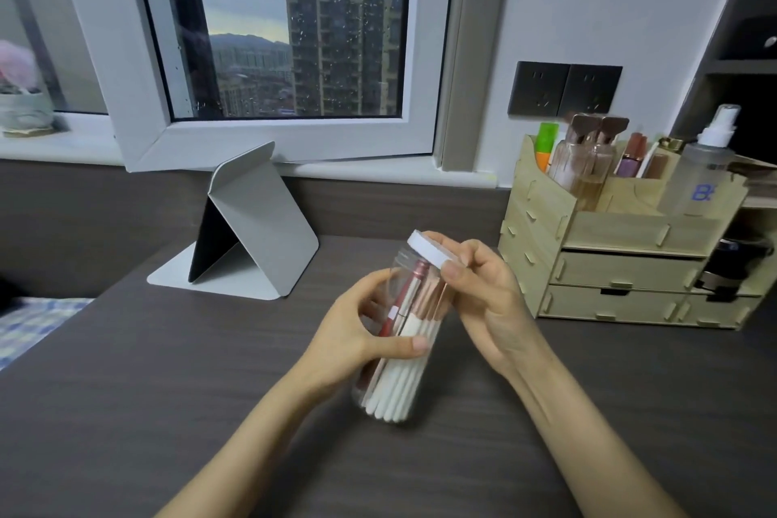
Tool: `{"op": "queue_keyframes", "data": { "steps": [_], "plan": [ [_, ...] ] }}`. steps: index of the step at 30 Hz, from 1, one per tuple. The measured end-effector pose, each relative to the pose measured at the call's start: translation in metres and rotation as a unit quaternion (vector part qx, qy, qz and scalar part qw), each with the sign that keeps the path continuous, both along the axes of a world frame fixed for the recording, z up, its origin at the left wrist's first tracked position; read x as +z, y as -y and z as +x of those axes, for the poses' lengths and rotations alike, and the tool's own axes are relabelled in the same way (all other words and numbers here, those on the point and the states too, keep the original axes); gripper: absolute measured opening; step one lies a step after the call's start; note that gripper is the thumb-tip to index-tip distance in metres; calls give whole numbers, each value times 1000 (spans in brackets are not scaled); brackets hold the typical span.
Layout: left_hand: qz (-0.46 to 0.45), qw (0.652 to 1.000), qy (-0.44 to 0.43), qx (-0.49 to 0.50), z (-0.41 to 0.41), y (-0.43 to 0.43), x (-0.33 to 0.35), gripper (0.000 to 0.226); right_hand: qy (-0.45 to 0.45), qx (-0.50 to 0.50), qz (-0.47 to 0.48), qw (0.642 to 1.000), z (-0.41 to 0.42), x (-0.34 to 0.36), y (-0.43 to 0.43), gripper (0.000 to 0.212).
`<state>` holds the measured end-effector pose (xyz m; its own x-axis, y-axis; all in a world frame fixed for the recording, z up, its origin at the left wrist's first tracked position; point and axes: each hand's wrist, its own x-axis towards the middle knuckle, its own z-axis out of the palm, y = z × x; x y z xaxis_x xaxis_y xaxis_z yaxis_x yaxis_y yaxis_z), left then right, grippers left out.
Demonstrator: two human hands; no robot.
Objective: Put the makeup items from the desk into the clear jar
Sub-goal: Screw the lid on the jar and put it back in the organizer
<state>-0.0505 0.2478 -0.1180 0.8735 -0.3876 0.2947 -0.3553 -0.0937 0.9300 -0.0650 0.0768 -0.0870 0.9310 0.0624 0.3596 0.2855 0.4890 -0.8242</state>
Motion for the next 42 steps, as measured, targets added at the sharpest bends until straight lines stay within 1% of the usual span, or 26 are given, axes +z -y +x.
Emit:
{"op": "queue_keyframes", "data": {
  "steps": [2,4,8,10,12,14,15,16,17,18,19,20,21,22,23,24,25,27,29,30,31,34,39,40,41,42],
  "plan": [
    [-53,995,-43,-71,-2,0,6,71,4,21,-3,1000,-1,4,3,45],
    [-48,992,-51,-106,-2,0,9,69,1,39,-27,999,-3,9,6,46],
    [-30,989,-47,-138,1,-3,12,68,-3,66,-65,996,-5,14,15,46],
    [-38,983,-55,-172,0,-2,13,65,-3,72,-66,995,-5,12,15,48],
    [-54,976,-73,-198,-2,0,13,63,-13,85,-42,995,-6,11,12,52],
    [-68,976,-87,-189,-4,3,13,60,-22,87,-12,996,-8,11,9,55],
    [-72,979,-86,-171,-6,5,13,57,-29,68,-8,997,-10,12,7,53],
    [-64,986,-67,-140,-7,7,14,55,-38,32,-20,999,-10,14,5,48],
    [-40,994,-30,-95,-8,9,13,53,-47,-25,-49,997,-11,14,1,42],
    [4,999,17,-36,-8,11,12,55,-53,-95,-100,989,-11,13,-3,37],
    [54,996,65,29,-8,12,12,58,-57,-172,-170,969,-12,11,-6,36],
    [101,986,107,80,-8,13,12,60,-50,-238,-256,935,-12,9,-9,39],
    [146,973,138,111,-7,12,11,63,-42,-277,-344,896,-13,9,-10,43],
    [183,961,163,125,-6,11,11,66,-32,-282,-417,864,-14,11,-7,48],
    [209,953,179,125,-4,10,12,69,-16,-261,-470,843,-17,16,-3,55],
    [219,953,177,112,-4,7,13,71,15,-228,-513,828,-19,21,3,62],
    [211,959,165,89,-3,4,14,71,57,-194,-552,809,-20,26,8,64],
    [190,970,145,43,-3,0,17,72,143,-163,-632,744,-22,30,14,56],
    [195,969,154,21,-6,-1,18,74,223,-207,-676,671,-22,27,13,48],
    [201,966,162,19,-8,0,18,74,248,-234,-681,648,-22,26,10,46],
    [203,964,169,20,-10,2,17,73,258,-255,-680,637,-22,26,7,45],
    [181,968,170,25,-14,6,14,73,251,-278,-683,626,-20,27,5,46],
    [149,974,168,22,-12,12,15,71,201,-323,-675,632,-25,32,-3,48],
    [144,973,176,26,-11,14,16,71,191,-332,-664,643,-25,33,-2,49],
    [143,970,191,41,-9,17,19,72,175,-339,-640,667,-24,35,2,49],
    [139,967,204,62,-7,20,23,74,148,-340,-600,709,-22,35,6,52]
  ]
}}
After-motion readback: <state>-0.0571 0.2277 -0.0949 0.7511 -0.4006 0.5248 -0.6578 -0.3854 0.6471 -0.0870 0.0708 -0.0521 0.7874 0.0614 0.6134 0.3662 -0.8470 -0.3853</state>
